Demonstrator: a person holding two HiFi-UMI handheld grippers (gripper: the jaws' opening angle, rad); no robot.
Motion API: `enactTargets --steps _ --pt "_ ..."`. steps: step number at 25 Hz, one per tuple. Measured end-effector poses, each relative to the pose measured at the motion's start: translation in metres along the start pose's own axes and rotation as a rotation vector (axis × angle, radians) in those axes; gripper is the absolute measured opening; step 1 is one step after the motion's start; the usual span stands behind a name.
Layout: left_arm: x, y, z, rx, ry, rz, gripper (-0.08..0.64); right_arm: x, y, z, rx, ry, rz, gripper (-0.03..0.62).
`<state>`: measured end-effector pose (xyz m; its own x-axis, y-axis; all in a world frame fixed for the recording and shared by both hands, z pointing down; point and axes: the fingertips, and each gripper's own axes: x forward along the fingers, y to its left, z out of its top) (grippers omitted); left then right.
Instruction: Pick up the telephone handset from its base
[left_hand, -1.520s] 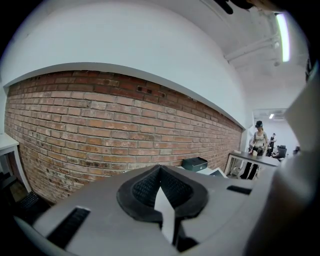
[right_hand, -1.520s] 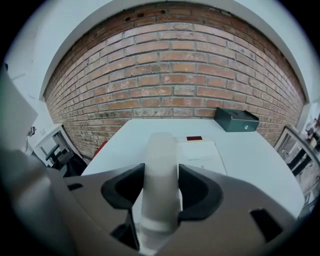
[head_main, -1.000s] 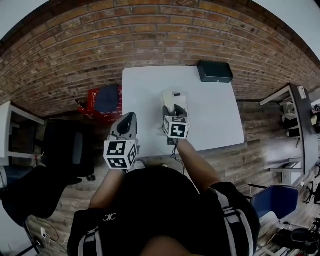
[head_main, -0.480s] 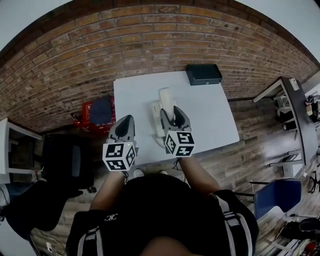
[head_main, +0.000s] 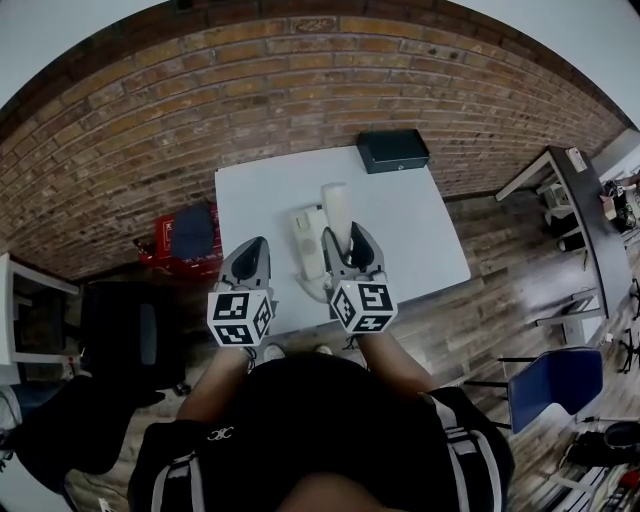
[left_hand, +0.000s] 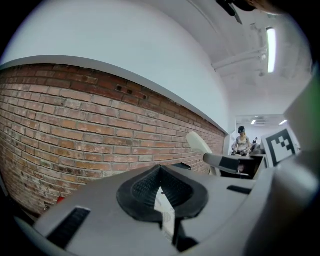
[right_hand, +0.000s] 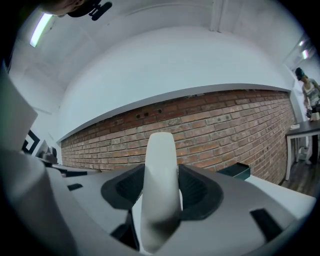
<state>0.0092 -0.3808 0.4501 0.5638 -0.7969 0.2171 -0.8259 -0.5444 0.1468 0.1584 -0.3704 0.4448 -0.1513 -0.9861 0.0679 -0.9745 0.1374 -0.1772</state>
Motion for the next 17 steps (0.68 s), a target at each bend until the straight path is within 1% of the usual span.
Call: enactTargets --steps 5,10,17 --pt "-0.0004 -0.0039 -0.0005 0.004 0.003 -0.009 0.002 -0.0031 -0.0002 0.0026 0.007 -0.007 -0.005 0.199" --pt "-0.0036 -0.0041 -0.0029 0.006 0.008 -0.012 0.002 -0.0034 0.0020 -0.0005 0.030 0.010 0.004 0.199" --pt "-0.0063 0.0004 -0.0078 0.004 0.015 -0.007 0.002 -0.0024 0.0066 -0.0041 0.030 0.017 0.011 0.199"
